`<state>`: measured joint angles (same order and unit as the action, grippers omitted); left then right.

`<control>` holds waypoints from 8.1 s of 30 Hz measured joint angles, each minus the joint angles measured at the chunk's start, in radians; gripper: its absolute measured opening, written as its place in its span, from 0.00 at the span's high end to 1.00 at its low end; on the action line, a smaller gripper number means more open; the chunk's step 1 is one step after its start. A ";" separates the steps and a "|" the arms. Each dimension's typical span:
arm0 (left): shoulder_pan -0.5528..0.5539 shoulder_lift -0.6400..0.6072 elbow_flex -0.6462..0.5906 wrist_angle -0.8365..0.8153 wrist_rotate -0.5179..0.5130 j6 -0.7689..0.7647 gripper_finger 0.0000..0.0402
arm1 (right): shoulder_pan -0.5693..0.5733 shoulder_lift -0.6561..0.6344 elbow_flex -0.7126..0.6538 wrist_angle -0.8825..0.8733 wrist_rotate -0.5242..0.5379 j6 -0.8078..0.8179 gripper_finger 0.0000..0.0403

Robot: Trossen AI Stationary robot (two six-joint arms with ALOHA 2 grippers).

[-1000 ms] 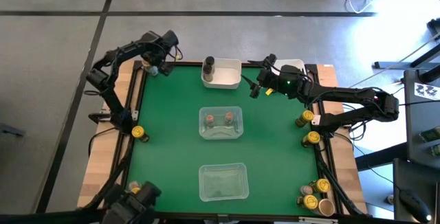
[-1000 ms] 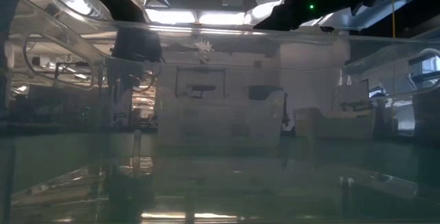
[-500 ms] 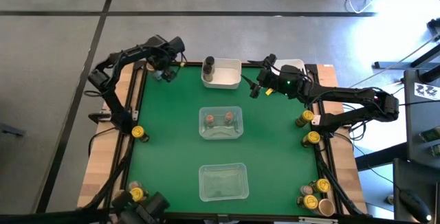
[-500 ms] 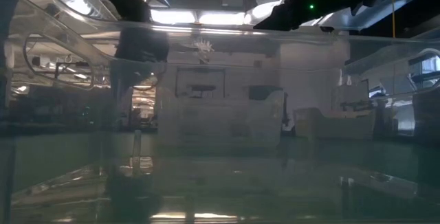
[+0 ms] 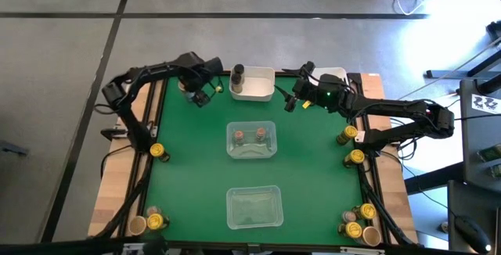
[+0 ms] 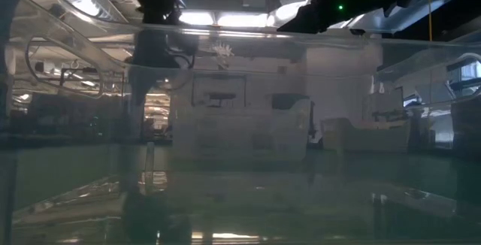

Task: Sort spices by type
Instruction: Put the top left brown seasoning bottle into the top right white bin

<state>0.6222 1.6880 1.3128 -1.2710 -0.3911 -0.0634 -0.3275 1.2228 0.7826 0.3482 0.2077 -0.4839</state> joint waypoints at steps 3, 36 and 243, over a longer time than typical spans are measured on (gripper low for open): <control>-0.046 -0.032 0.000 -0.002 -0.003 -0.001 0.30 | 0.000 0.000 0.000 0.000 0.000 0.000 0.26; 0.163 -0.204 0.000 0.088 0.146 0.111 0.23 | 0.000 0.000 0.000 -0.002 0.000 0.008 0.26; -0.197 0.063 -0.263 0.902 0.308 0.332 0.23 | 0.000 0.026 0.000 0.051 -0.044 0.034 0.26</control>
<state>0.4256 1.7513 1.0495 -0.3690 -0.0829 0.2684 -0.3276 1.2484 0.7830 0.3991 0.1638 -0.4500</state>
